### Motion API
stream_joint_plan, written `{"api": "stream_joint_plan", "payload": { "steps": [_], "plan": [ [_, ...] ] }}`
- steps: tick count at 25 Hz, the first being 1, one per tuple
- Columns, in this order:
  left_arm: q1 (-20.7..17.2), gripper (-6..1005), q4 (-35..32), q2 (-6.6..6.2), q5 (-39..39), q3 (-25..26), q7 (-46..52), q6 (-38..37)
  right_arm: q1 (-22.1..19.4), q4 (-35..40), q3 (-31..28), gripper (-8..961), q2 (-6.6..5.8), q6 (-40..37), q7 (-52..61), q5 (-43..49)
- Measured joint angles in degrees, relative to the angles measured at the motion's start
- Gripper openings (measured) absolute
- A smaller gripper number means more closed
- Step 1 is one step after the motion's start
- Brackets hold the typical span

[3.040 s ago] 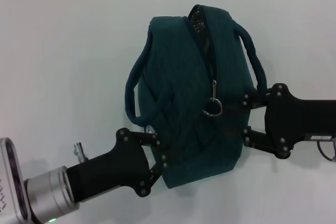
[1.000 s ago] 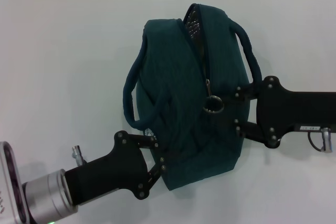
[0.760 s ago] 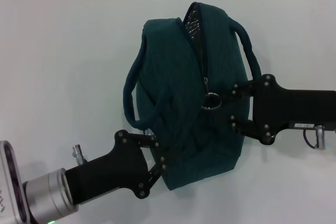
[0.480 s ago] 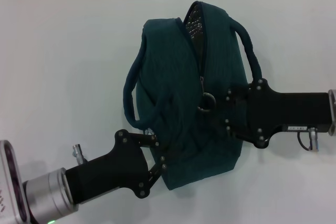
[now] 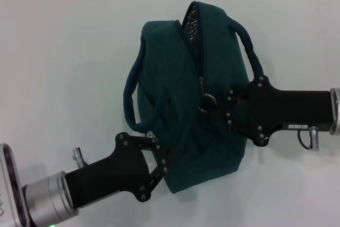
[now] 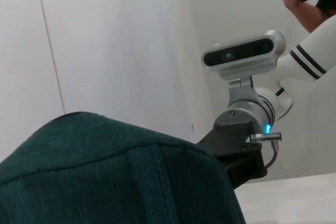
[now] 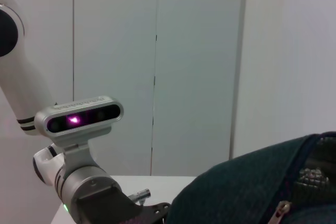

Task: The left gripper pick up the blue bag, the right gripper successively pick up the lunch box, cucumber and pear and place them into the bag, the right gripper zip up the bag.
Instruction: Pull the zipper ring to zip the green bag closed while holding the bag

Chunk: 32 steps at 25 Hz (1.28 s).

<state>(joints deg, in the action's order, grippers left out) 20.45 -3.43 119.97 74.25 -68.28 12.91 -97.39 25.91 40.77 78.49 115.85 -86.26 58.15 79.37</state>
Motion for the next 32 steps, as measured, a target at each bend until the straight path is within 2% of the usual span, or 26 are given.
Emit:
{"api": "stream_joint_plan", "payload": {
  "steps": [9,12,18,23,32],
  "plan": [
    [-0.06,85,-0.01,0.00,0.00,0.00,-0.08,-0.01,0.04,-0.86,0.90,125,0.35,1.60,-0.07,-2.93],
    [-0.06,86,-0.01,0.00,-0.01,0.00,-0.12,-0.01,0.26,-2.22,2.34,89,0.18,2.80,-0.75,-6.11],
    [0.05,87,0.00,0.00,0.02,-0.13,-0.16,0.11,0.35,-2.82,2.51,17,0.19,2.73,-3.95,-6.29],
    [0.12,87,0.00,-0.01,0.29,-0.42,-0.17,0.36,-0.40,-2.77,2.51,17,0.16,1.84,-7.57,-7.16],
    [0.43,89,-0.01,-0.16,2.08,-1.49,-0.20,1.23,-2.03,-2.98,4.16,17,0.37,0.86,-17.79,-16.50]
  ]
}}
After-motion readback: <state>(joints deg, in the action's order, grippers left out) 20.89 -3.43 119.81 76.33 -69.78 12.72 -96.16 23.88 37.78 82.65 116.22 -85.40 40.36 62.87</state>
